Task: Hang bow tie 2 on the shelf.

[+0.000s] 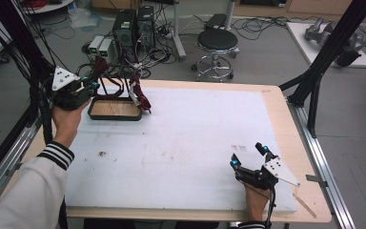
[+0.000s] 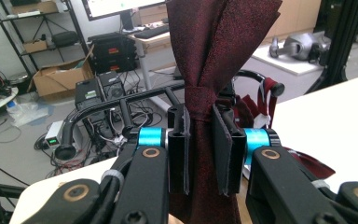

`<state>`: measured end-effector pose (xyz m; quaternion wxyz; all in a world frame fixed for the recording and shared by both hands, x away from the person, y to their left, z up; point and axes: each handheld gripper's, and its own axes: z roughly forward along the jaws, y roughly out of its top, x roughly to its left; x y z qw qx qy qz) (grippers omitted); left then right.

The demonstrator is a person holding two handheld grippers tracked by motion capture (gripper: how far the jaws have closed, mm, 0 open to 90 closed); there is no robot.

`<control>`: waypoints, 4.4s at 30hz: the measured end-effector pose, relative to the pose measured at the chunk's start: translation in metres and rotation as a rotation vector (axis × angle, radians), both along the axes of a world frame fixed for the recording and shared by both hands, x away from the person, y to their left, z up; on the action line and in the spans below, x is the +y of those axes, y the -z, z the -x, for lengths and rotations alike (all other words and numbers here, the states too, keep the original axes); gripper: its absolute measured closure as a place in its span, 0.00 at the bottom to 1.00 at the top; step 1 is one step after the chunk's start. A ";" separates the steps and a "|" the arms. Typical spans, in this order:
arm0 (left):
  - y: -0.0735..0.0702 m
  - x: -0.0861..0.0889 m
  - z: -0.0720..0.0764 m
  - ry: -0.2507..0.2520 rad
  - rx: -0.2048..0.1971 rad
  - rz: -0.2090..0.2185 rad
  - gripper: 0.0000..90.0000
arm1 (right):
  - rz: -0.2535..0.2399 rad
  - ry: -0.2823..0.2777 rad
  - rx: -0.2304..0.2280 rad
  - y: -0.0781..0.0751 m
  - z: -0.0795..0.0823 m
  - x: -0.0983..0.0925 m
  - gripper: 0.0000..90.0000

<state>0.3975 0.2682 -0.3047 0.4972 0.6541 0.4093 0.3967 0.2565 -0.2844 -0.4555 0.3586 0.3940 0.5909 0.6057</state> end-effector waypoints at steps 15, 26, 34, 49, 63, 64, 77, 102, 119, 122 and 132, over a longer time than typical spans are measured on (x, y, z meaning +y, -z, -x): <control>0.001 0.001 -0.006 -0.083 -0.012 0.034 0.86 | 0.003 0.000 -0.001 0.000 -0.001 -0.001 0.02; 0.009 -0.012 -0.014 -0.151 0.017 0.015 0.86 | -0.006 -0.001 0.001 0.000 -0.001 -0.001 0.02; 0.018 -0.017 -0.021 -0.180 0.045 0.007 0.86 | -0.008 -0.001 0.003 0.000 -0.001 -0.001 0.02; 0.025 -0.012 -0.027 -0.187 0.073 0.023 0.86 | -0.011 -0.002 0.003 0.000 -0.001 -0.001 0.02; 0.035 -0.009 -0.032 -0.210 0.093 0.015 0.86 | -0.007 -0.002 0.000 0.000 0.000 -0.001 0.02; 0.035 -0.009 -0.032 -0.212 0.095 0.021 0.86 | -0.008 -0.002 0.002 0.000 0.000 -0.001 0.02; 0.045 -0.010 -0.040 -0.222 0.117 0.044 0.86 | -0.007 -0.002 0.001 0.000 0.000 -0.001 0.02; 0.072 0.008 -0.037 -0.214 0.219 0.062 0.86 | -0.003 -0.002 -0.002 0.000 0.000 0.000 0.02; 0.073 0.012 -0.037 -0.161 0.235 0.012 0.57 | -0.003 -0.008 -0.004 0.000 0.000 -0.001 0.02; 0.076 0.013 -0.039 -0.112 0.258 0.035 0.41 | -0.004 -0.011 -0.004 0.000 0.000 -0.001 0.02; 0.072 0.016 -0.019 0.024 0.159 0.019 0.22 | 0.000 -0.014 -0.003 0.000 0.000 -0.001 0.02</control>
